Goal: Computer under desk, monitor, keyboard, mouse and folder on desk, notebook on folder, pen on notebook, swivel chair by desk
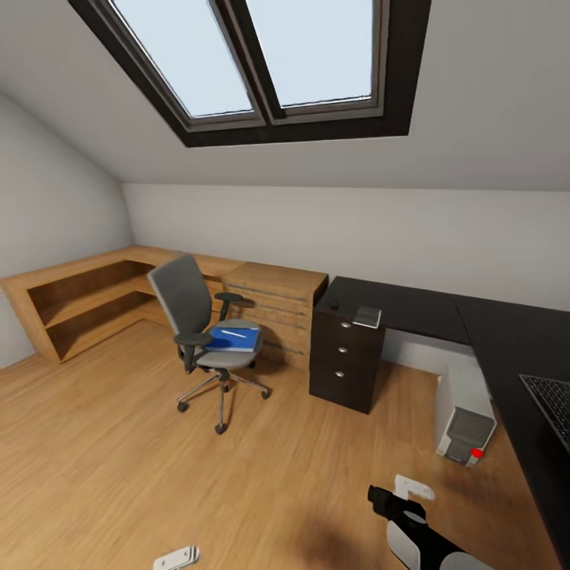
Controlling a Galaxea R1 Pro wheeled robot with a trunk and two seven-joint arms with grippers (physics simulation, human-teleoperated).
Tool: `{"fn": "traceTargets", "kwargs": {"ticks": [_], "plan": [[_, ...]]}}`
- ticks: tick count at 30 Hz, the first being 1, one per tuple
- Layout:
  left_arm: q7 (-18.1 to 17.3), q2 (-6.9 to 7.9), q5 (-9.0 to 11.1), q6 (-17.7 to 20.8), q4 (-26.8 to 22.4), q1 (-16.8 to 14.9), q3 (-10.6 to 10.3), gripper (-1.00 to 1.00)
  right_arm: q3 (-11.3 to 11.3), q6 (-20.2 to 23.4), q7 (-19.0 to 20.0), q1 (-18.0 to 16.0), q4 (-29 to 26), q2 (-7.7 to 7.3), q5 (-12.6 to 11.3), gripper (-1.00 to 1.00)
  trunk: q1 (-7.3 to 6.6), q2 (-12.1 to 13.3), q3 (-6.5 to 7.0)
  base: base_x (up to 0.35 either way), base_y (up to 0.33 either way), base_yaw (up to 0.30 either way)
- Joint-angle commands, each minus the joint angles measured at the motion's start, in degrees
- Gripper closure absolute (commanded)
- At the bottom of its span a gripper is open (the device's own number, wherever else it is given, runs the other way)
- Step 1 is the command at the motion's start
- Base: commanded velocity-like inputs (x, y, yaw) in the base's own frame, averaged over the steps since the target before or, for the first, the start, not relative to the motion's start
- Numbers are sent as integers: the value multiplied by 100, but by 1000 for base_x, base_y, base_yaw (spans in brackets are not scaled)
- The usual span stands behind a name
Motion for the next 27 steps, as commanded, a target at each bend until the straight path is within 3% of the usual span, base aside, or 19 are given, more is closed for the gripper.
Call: {"fn": "traceTargets", "kwargs": {"ticks": [1, 7, 15, 21, 23, 24, 27], "plan": [[50, 8, 50, 6, -10, -5, -33, -100, 51, -61, -26, -2, 22, 1, -58, -100, 1, -4, -7, 56, 294, 0], [50, 5, 51, 6, -8, -5, -33, -100, 56, -417, -29, 2, 174, 35, -59, -100, 1, -4, -7, 28, 306, 50], [50, -9, 45, 0, 44, -5, -47, -100, 48, -617, -28, 3, 227, 38, -60, -100, 1, -4, -11, 176, 245, 212], [57, -158, 33, -498, 391, -5, -114, -100, 40, -629, -30, 3, 230, 25, -53, -100, 1, -4, -15, 316, 39, 51], [61, -182, -73, -561, 429, -5, -118, -100, 39, -629, -32, 3, 234, 24, -52, -100, 1, -4, -15, 330, -19, 8], [72, -202, -396, -606, 465, -5, -112, -100, 39, -636, -28, 3, 242, 23, -51, -100, 1, -4, -15, 332, -72, 1], [70, -210, -451, -612, 507, -5, -108, -100, 39, -637, -27, 3, 254, 23, -51, -100, 1, -4, -15, 332, -76, 1]]}}
